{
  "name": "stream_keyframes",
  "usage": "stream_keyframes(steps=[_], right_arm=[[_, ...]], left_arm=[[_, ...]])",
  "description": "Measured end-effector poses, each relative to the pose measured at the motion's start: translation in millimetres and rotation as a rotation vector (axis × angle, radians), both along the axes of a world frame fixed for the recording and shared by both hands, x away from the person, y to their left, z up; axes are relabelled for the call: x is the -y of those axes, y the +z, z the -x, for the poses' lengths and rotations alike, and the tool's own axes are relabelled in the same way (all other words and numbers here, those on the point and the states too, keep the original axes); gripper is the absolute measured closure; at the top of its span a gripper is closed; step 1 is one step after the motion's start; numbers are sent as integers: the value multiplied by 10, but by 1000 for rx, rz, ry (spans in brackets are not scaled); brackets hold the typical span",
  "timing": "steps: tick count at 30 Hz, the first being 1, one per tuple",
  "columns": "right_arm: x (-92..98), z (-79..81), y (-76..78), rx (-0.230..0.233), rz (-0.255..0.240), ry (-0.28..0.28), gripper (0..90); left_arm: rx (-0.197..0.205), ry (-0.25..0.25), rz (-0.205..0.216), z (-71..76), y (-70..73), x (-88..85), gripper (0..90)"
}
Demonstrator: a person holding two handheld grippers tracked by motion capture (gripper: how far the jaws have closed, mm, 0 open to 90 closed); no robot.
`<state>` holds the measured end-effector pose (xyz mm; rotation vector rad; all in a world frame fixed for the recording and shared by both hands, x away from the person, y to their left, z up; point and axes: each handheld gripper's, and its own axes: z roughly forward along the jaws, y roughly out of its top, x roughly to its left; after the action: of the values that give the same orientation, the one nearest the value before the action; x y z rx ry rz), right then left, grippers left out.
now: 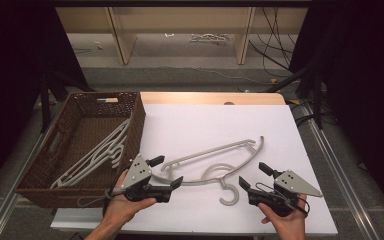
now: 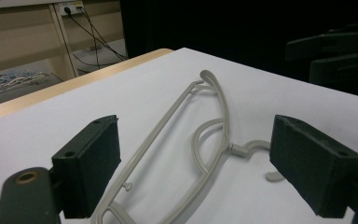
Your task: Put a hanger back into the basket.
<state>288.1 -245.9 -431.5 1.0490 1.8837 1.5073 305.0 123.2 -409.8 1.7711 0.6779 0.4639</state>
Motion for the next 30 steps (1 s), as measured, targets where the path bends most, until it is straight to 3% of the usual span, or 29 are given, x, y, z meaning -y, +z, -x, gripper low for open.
stream_keyframes(steps=[2,6,8,9,11,13,16,18,19,25,30], right_arm=[[23,20,23,-17,37,-3,195],[4,17,17,-12,24,-5,195],[0,17,18,-17,19,5,195],[3,-3,14,23,26,8,195],[-11,14,19,-1,24,15,195],[-6,-5,14,32,46,18,195],[-11,-4,12,28,51,20,195],[-26,-15,-2,43,34,18,195],[-29,19,11,0,33,3,195],[-23,5,14,-8,42,3,195],[-13,-2,9,-2,29,4,195]], left_arm=[[-2,-1,-6,13,-30,-2,163],[-5,-3,-14,22,-61,5,163],[-14,-10,-48,25,-101,30,167],[-14,-10,-48,25,-101,30,167],[-17,-19,-77,20,-151,69,172],[-8,-45,-111,3,-192,118,172],[-42,-81,-126,-8,-233,206,173],[-30,-101,-146,-20,-236,222,173],[-30,-121,-159,-34,-258,288,180],[-37,-164,-194,-178,-333,498,203],[-54,-241,-249,-290,-433,746,230]])
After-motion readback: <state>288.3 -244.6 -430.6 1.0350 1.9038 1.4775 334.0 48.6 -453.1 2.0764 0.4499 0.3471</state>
